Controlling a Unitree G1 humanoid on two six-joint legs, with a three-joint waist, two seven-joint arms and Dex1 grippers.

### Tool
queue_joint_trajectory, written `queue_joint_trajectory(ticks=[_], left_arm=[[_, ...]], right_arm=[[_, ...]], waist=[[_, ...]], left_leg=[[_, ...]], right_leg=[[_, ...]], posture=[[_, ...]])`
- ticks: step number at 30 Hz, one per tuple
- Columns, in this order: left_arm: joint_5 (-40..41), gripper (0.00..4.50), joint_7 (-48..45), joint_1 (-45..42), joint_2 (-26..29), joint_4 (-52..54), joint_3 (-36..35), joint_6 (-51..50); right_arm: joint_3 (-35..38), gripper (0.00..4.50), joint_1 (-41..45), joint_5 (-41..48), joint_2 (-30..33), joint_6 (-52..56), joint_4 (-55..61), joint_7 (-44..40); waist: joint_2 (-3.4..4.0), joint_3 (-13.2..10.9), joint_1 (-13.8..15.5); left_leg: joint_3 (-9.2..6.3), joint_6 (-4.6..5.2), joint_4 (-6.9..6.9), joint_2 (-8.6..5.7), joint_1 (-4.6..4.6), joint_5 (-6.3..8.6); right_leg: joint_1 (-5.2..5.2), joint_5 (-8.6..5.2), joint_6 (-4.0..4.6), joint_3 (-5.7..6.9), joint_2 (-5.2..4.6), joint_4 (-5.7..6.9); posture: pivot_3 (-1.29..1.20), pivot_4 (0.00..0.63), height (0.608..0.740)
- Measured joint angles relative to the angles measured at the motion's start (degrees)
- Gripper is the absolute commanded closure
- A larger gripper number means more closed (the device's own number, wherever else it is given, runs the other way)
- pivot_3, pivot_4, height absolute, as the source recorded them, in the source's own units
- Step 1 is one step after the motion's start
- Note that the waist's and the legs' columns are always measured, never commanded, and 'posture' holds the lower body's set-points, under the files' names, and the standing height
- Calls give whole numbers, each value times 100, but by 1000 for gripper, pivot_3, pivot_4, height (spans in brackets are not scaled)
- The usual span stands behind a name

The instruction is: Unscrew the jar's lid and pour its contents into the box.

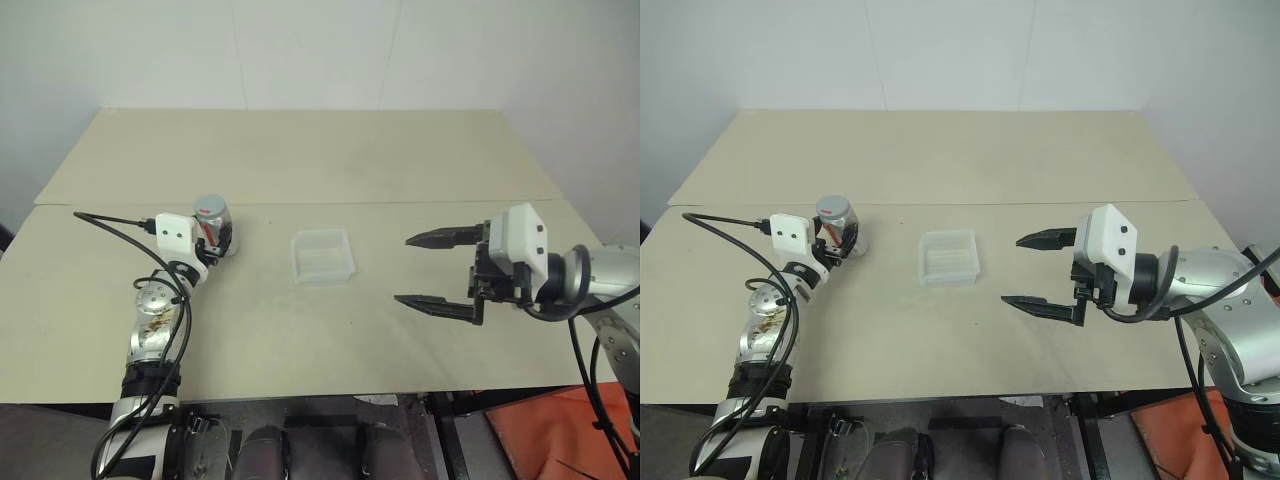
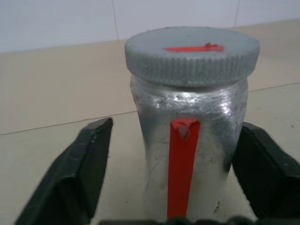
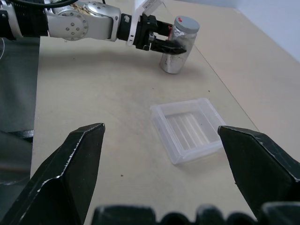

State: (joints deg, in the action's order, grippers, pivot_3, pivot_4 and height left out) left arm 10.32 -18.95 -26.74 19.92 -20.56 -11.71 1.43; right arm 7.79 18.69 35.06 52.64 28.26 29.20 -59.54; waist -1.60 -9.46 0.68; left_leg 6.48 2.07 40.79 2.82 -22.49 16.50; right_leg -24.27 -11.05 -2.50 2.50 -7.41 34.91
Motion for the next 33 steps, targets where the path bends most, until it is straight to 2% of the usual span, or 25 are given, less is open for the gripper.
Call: queue_joint_trajectory(ticks=[2,3,10,15,17,23,28,33], left_arm=[[-14,2419,13,-37,-2,-96,1,130],[-21,2523,16,-43,-7,-147,3,192],[-79,2515,-49,-74,-10,-236,40,345],[482,2515,-1033,312,348,931,189,-250],[905,2515,-1725,538,733,1557,246,-667],[1704,2515,-3084,481,1252,2318,463,-1363],[1953,2515,-3712,70,1328,2330,645,-1675],[2086,2515,-4160,-357,1315,2316,840,-1712]], right_arm=[[0,0,0,0,11,0,5,0],[0,0,-1,0,12,0,7,-1],[0,0,-28,0,13,0,22,-9],[-40,0,13,1,-43,4,39,26],[-226,0,468,3,-310,140,-77,218],[-932,0,1864,-22,-1392,829,-404,1105],[-1458,0,2579,-116,-2143,1476,-766,1732],[-1642,0,3020,-118,-2626,1871,-928,2089]], waist=[[0,0,0],[0,0,0],[0,0,1],[-1,-1,-23],[0,-1,-102],[3,0,-135],[3,0,-93],[4,0,-83]], left_leg=[[0,0,0,0,0,0],[0,0,0,0,0,0],[-1,0,1,0,-2,0],[-1,-3,2,3,-13,-2],[-1,-7,2,5,-8,-4],[-1,-11,-3,3,-12,-7],[0,-50,8,2,-49,-32],[-2,-53,7,1,-73,-35]], right_leg=[[0,0,0,1,0,0],[0,0,0,0,0,-1],[0,0,-1,2,-1,0],[-12,0,-1,3,0,2],[-15,0,0,0,0,9],[-18,-1,1,3,2,8],[-38,1,1,17,1,13],[-57,2,0,21,2,22]], posture=[[0,150,740],[0,150,740],[0,150,740],[0,150,740],[0,150,740],[0,150,740],[0,150,740],[0,150,740]])
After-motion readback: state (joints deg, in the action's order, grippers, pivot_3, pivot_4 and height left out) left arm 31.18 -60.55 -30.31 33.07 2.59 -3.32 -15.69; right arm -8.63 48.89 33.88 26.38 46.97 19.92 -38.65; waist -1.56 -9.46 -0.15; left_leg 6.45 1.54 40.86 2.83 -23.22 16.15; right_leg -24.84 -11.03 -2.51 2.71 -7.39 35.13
